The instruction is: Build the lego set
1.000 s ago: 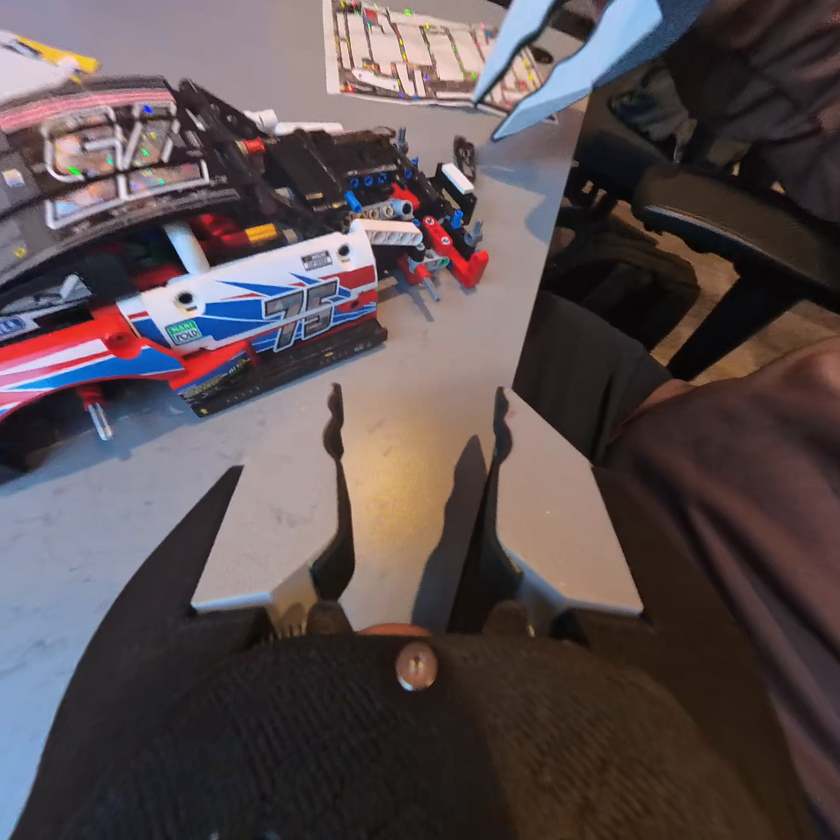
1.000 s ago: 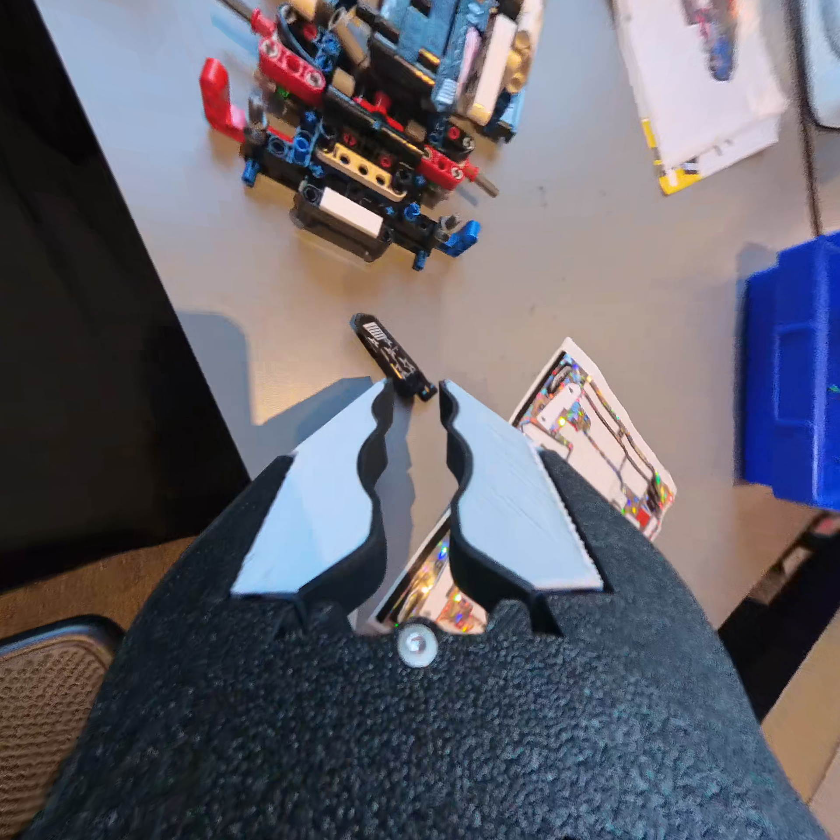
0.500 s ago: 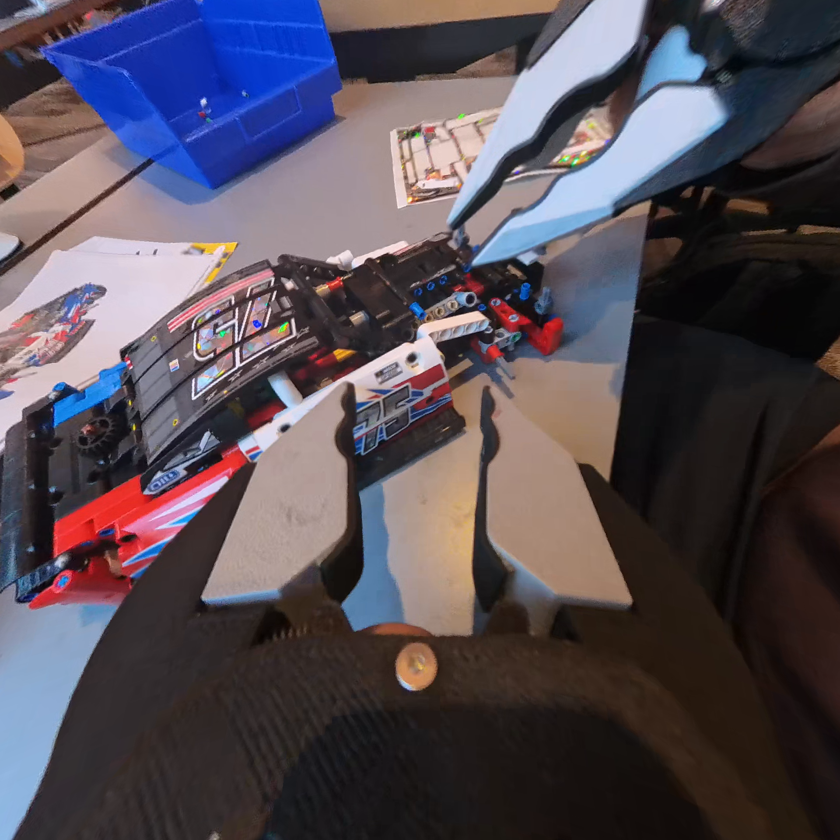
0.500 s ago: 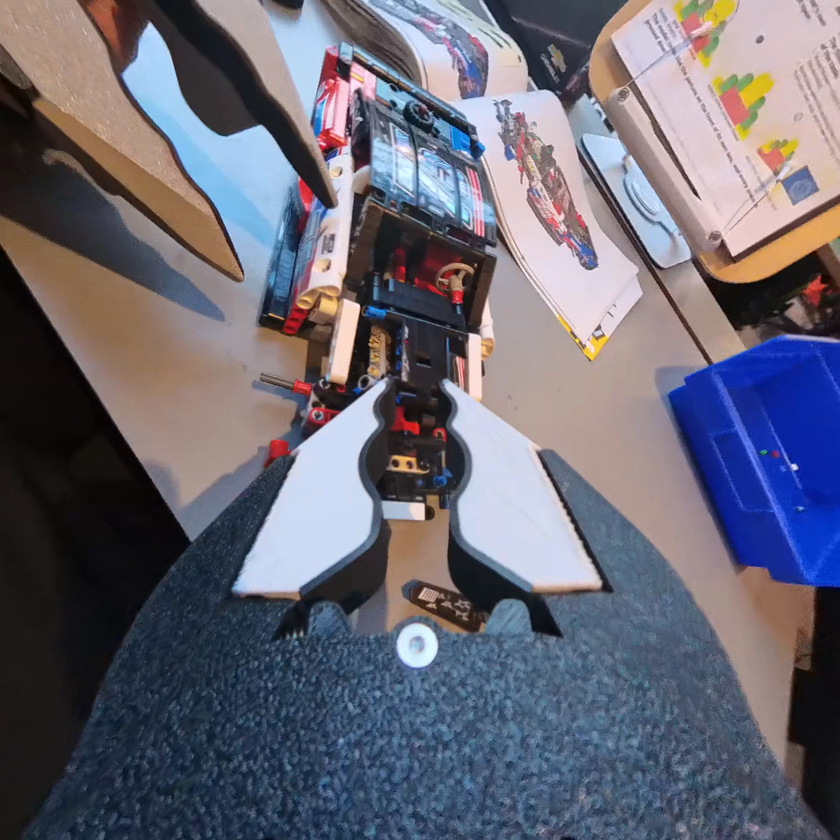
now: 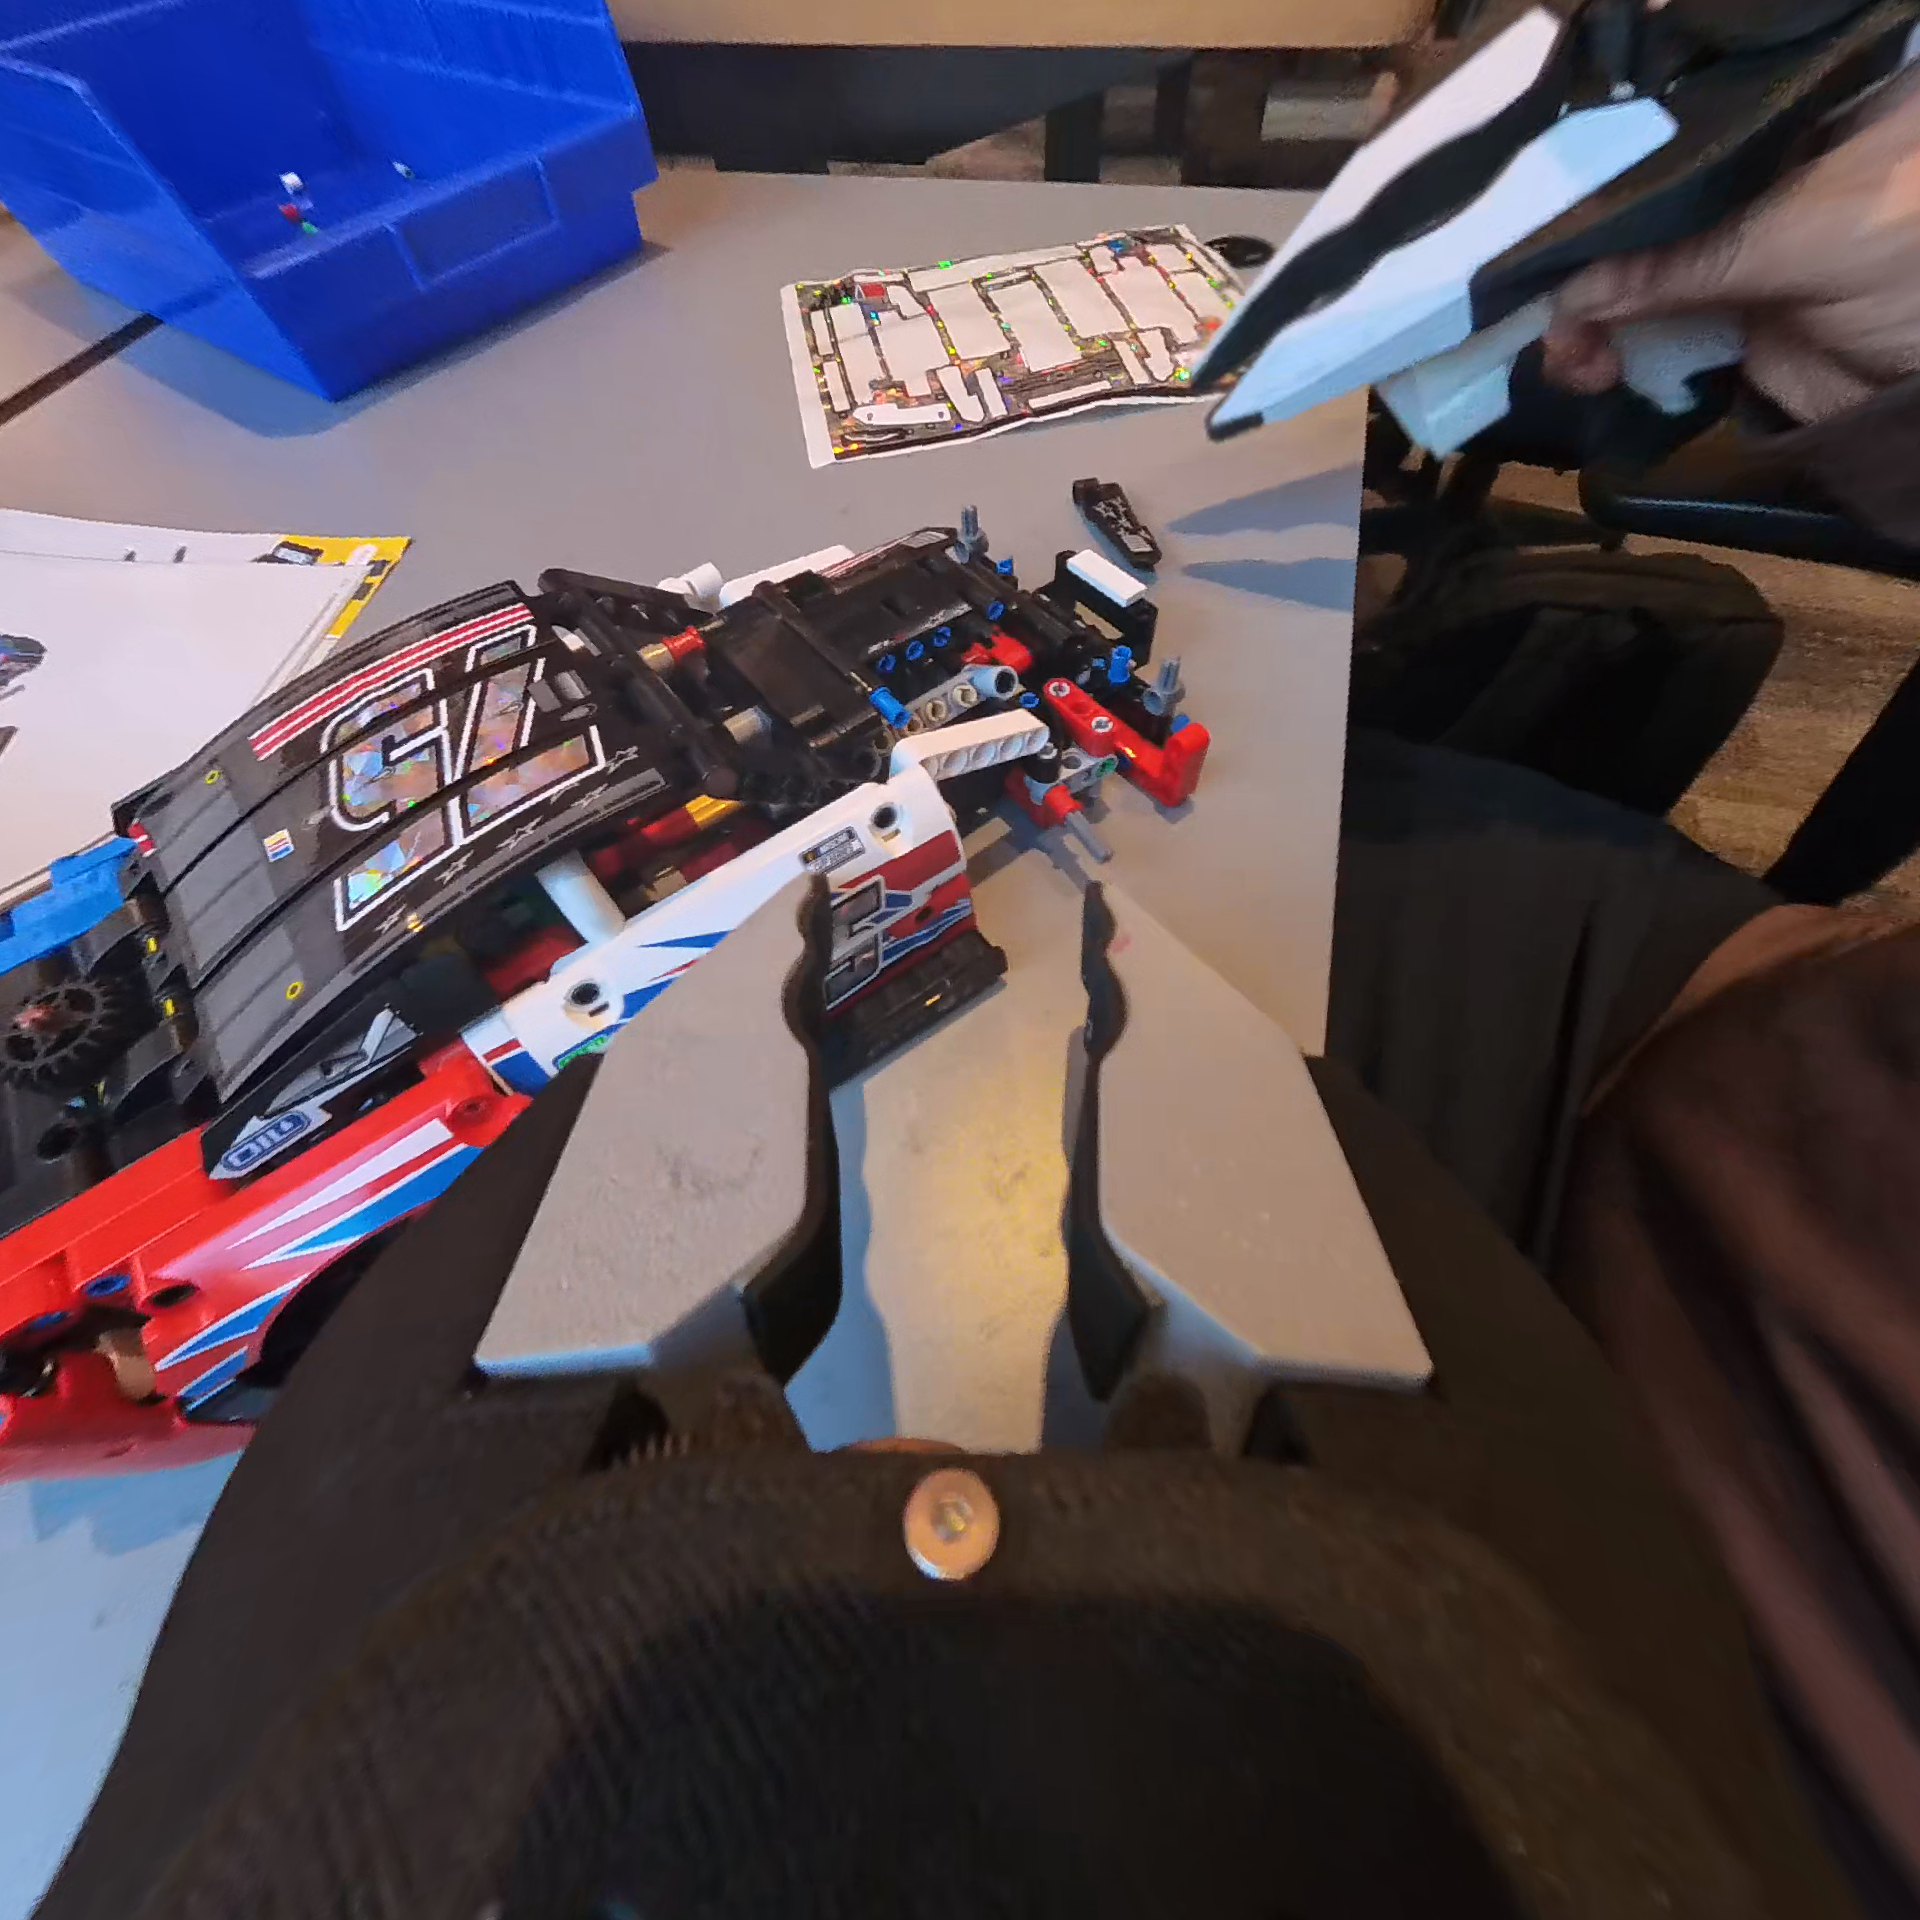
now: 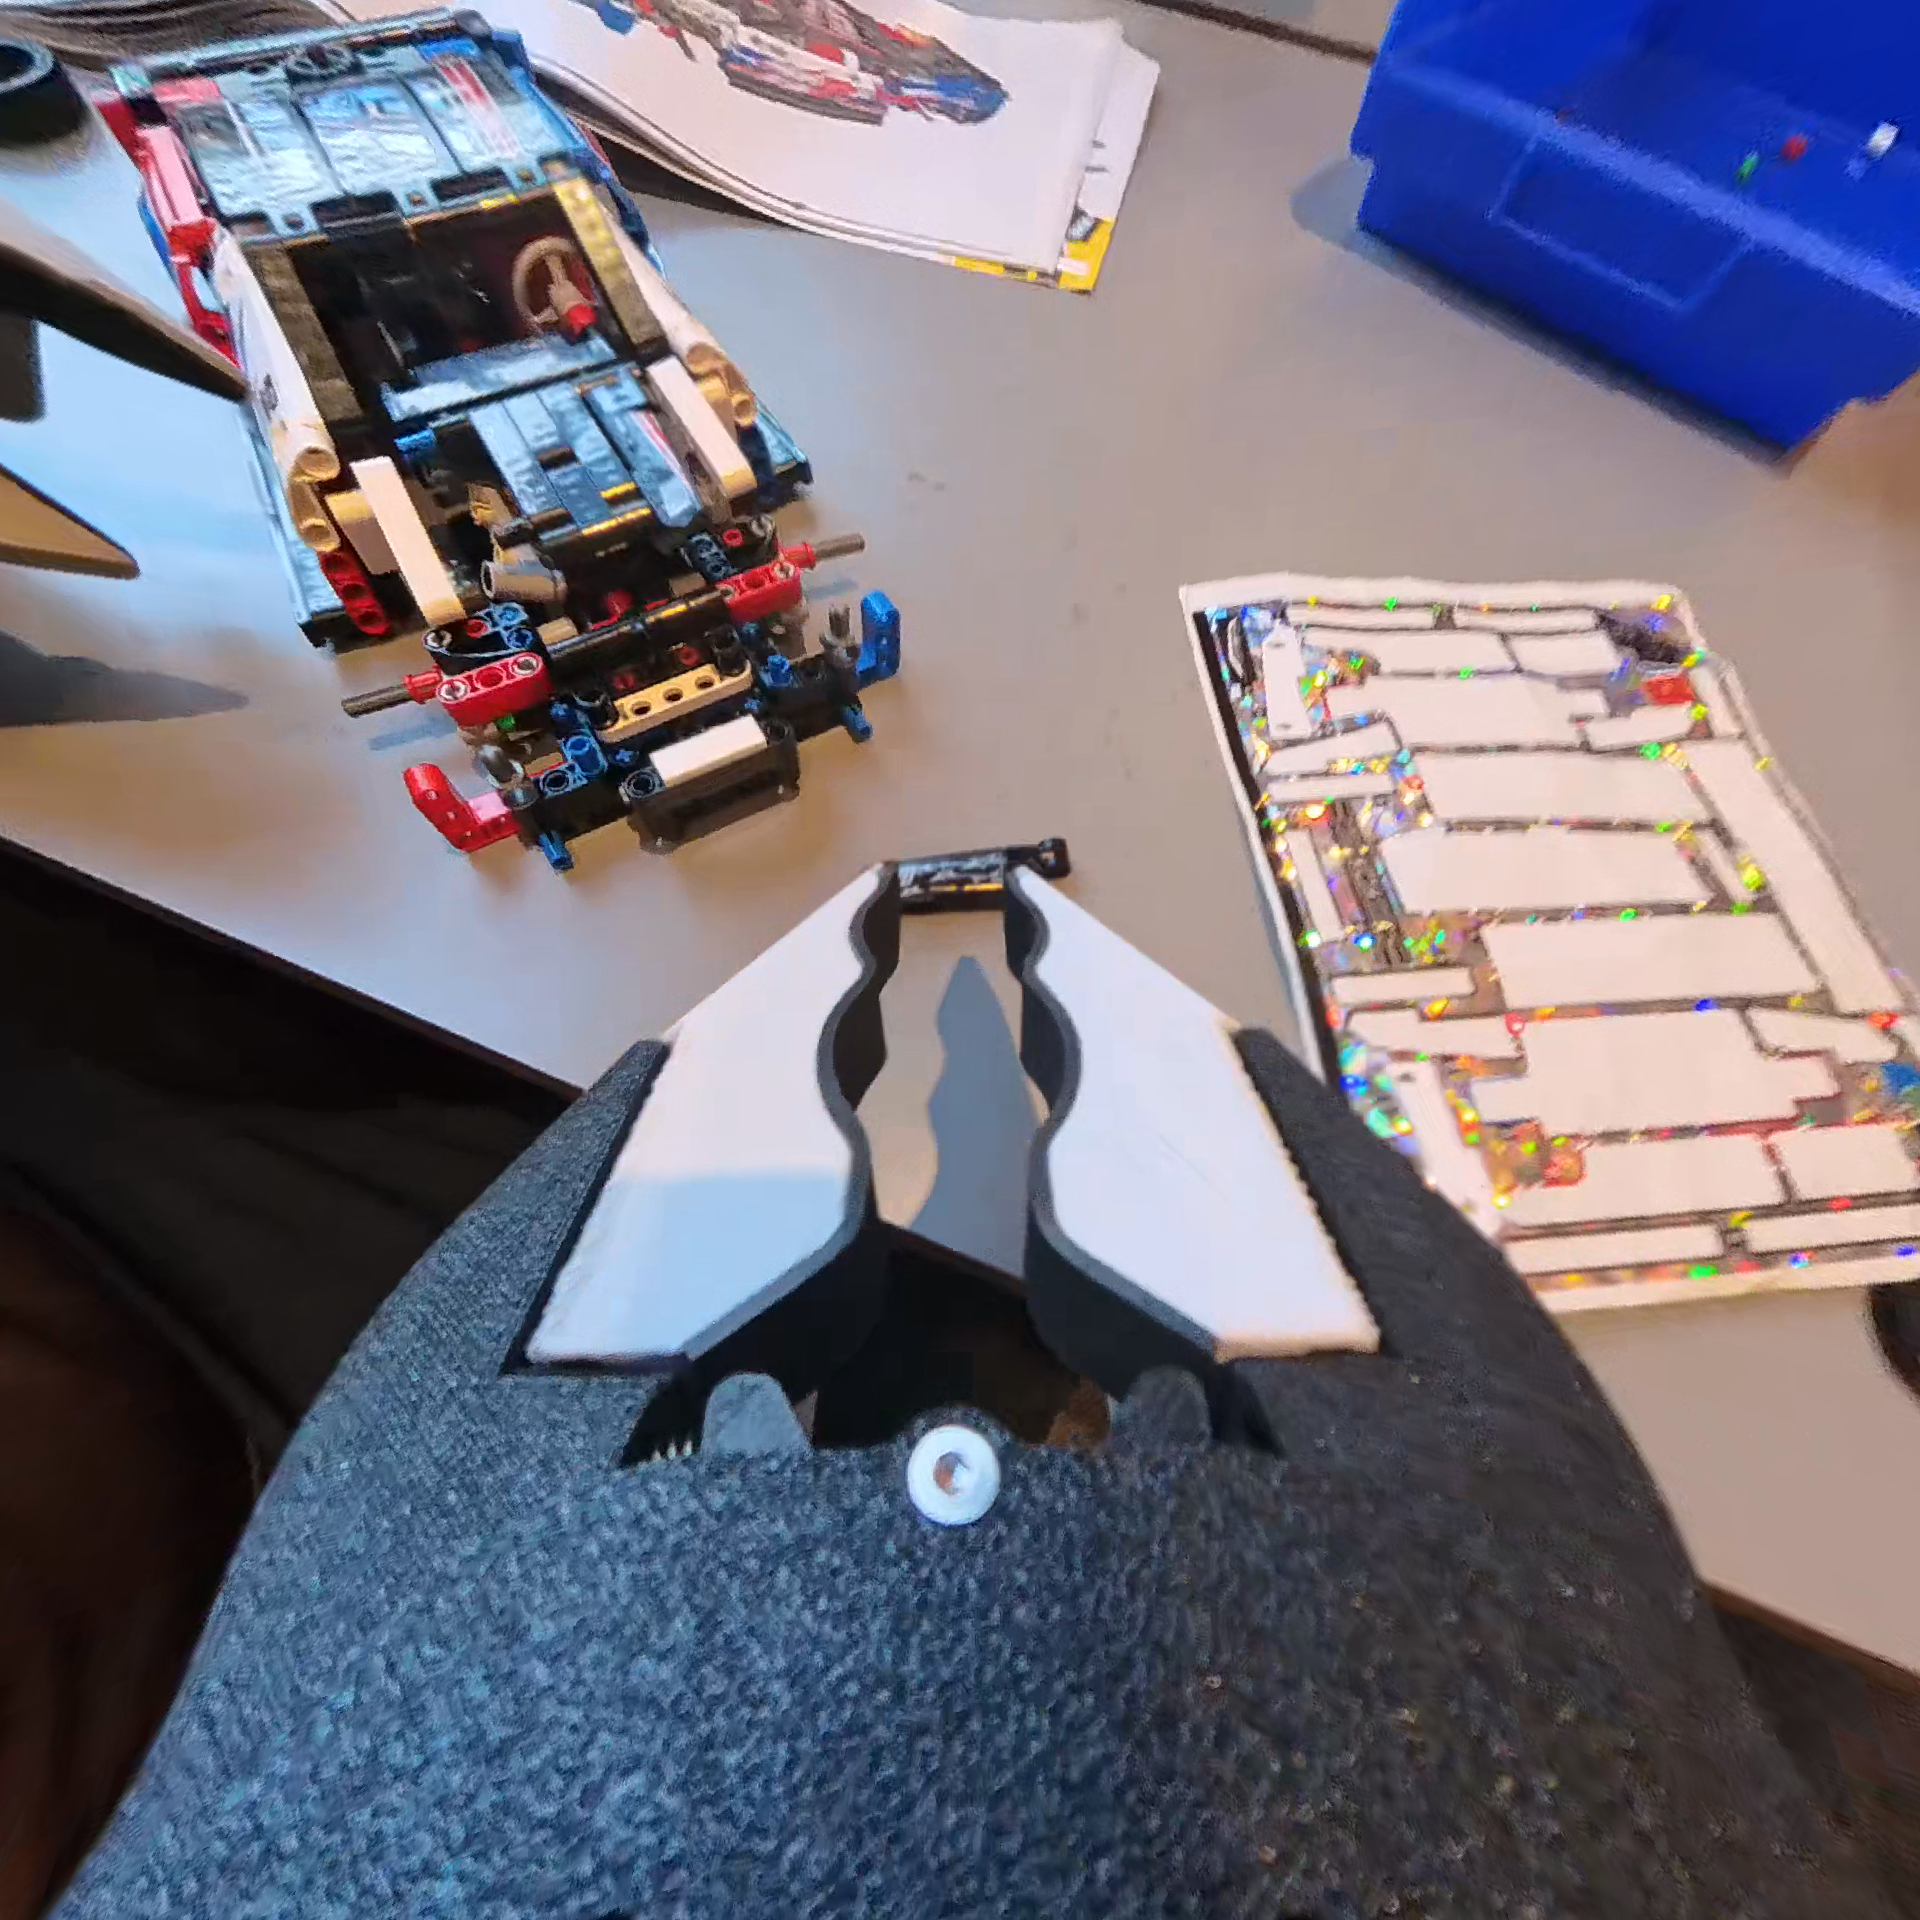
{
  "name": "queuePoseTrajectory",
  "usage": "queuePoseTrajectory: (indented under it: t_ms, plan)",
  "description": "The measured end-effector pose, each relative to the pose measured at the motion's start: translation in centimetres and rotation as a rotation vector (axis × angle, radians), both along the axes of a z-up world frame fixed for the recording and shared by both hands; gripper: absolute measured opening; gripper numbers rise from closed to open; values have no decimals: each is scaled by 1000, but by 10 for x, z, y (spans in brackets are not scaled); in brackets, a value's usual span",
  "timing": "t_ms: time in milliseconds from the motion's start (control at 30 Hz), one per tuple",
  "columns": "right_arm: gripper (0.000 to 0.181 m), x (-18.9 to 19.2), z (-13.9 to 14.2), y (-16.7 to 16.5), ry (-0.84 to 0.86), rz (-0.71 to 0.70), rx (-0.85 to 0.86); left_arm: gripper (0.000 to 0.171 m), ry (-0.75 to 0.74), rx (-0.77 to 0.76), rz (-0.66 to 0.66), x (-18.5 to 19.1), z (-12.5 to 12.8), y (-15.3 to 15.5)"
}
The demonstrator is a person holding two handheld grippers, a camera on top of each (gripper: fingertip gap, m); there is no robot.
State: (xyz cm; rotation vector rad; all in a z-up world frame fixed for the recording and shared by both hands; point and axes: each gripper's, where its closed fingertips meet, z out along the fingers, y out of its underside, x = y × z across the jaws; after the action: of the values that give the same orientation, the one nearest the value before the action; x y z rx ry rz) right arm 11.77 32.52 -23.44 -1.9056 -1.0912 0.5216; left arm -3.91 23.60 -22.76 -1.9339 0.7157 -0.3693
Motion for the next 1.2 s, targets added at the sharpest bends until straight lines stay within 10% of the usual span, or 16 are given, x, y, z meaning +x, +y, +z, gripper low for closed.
queuePoseTrajectory:
  t_ms: [467,1200]
  plan:
    - [54,-14,-37,-3,-87,-20,-203,43,-3,-2,19,-3,0,2]
    - [32,-10,-34,17,-245,243,-93,42,-60,-41,-9,-1,1,1]
